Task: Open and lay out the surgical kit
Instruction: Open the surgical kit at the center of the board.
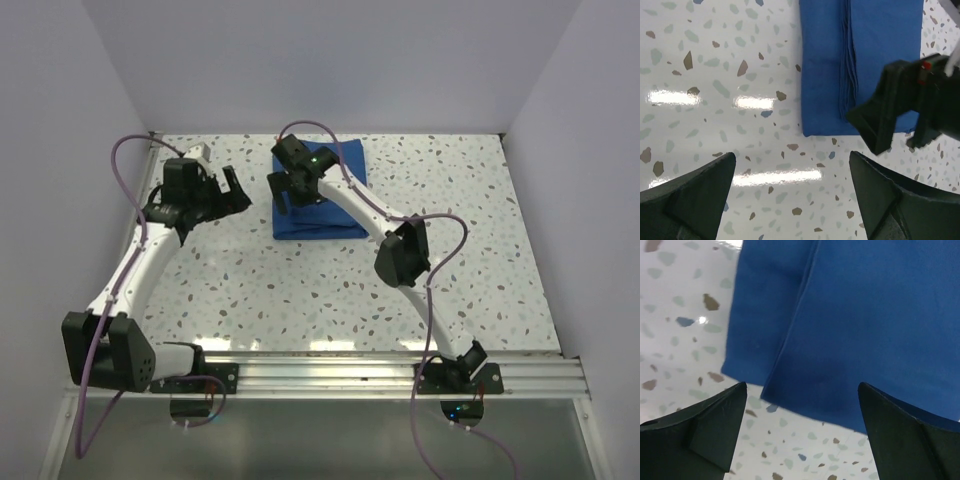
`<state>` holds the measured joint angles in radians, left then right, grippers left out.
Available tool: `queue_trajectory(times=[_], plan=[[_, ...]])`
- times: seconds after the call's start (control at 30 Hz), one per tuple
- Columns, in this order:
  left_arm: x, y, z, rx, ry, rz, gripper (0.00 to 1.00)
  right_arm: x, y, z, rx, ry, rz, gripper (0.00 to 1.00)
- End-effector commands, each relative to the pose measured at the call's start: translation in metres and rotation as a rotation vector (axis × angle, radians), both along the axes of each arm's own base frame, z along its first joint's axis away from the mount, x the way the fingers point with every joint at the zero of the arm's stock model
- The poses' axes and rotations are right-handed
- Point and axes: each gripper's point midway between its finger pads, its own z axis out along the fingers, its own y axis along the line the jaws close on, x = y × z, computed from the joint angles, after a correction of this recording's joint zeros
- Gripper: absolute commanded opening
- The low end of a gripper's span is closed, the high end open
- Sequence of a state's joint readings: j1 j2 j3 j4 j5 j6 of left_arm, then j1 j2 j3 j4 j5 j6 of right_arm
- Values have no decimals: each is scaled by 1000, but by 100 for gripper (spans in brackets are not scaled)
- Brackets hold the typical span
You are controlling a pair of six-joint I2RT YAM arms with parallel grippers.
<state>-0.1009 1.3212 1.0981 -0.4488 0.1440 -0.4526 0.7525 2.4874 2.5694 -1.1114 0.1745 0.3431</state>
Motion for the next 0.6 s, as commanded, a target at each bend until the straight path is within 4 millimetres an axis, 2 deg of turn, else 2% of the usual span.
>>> queue_trajectory(times=[0.0,0.1,0.13,0.27,0.3,0.33,0.4,0.43,0.5,0.53,0.57], plan=[[-23,-5,19,-40,-32,-12,100,18,-8,5,-39,-66,-21,96],[-33,-3,25,-26,-40,-16,100,24,0,-7,-17,-69,-32,96],[-35,-1,25,-19,-40,-15,100,21,-1,-18,-33,-54,-32,96],[-40,4,29,15,-41,-10,100,20,0,-31,-76,-61,-36,93],[-40,4,31,21,-44,-16,100,17,-2,-42,-105,-44,-27,91],[-40,6,30,27,-41,-12,100,15,-1,-44,-115,-42,-24,81],[-40,8,31,39,-41,-7,100,8,-2,-56,-151,-22,-13,69],[-40,11,27,53,-29,7,100,6,-3,-59,-156,-14,-10,56],[-37,12,27,58,-25,6,100,3,-7,-62,-179,-2,4,44],[-35,10,26,57,-22,2,100,3,-9,-60,-181,-2,5,21],[-31,9,23,55,-12,0,100,5,-12,-54,-183,-12,2,13]])
